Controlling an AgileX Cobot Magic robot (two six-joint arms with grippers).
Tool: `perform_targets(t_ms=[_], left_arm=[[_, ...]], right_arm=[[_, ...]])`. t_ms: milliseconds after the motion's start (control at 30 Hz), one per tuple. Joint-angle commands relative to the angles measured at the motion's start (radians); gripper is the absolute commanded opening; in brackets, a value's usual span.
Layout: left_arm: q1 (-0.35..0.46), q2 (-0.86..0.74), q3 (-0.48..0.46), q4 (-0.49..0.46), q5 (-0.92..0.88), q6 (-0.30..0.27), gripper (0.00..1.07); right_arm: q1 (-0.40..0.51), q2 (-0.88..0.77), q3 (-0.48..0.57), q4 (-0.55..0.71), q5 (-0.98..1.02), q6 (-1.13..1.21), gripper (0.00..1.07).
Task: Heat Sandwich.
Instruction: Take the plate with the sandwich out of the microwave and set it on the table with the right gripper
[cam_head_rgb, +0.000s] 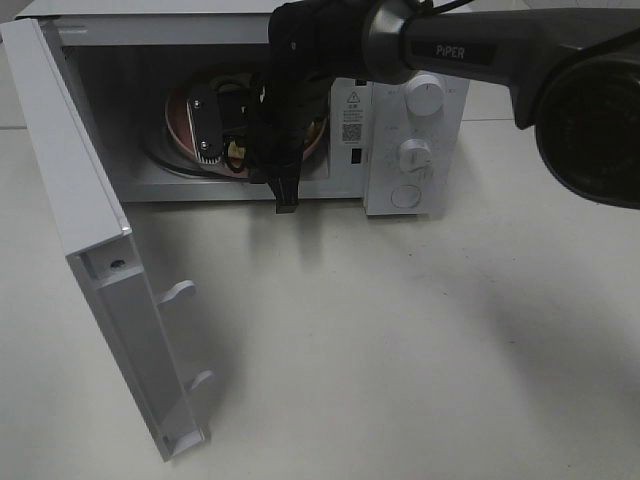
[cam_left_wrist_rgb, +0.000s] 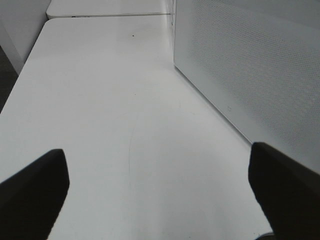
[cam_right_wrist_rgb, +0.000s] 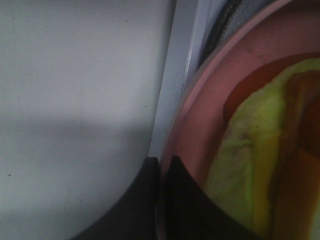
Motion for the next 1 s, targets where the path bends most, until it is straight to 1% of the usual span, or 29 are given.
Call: perform_targets(t_ms=[33, 300, 433, 633, 700, 767, 800, 900, 1000], left_arm=[[0.004, -0.022, 0.004, 0.000, -0.008, 0.001, 0.92], [0.004, -0.022, 0.004, 0.000, -0.008, 0.001, 0.92], [0.004, -0.022, 0.004, 0.000, -0.008, 0.001, 0.92], [0.004, -0.022, 0.004, 0.000, -0.008, 0.001, 0.92], [0.004, -0.022, 0.004, 0.000, -0.008, 0.001, 0.92], [0.004, -0.022, 0.004, 0.000, -0.008, 0.001, 0.92], [0.004, -0.022, 0.004, 0.000, -0.008, 0.001, 0.92], [0.004, -0.022, 0.004, 0.000, -0.008, 0.001, 0.92], [0.004, -0.022, 0.004, 0.000, -0.008, 0.001, 0.92]], right_arm=[[0.001, -0.001, 0.005, 0.008, 0.037, -0.014, 0.00], [0.012, -0.005, 0.005, 0.026, 0.078, -0.063, 0.00], [0.012, -0.028, 0.005, 0.082, 0.078, -0.157, 0.00], [0.012, -0.054, 0.012, 0.082, 0.075, -0.160, 0.00], [0.012, -0.071, 0.040, 0.083, 0.063, -0.177, 0.00], [0.012, -0.112, 0.116, 0.086, 0.029, -0.228, 0.00], [0.012, -0.112, 0.116, 0.086, 0.029, -0.228, 0.00], [0.012, -0.166, 0.215, 0.086, -0.023, -0.272, 0.00], [0.012, -0.192, 0.249, 0.086, -0.041, -0.288, 0.00]])
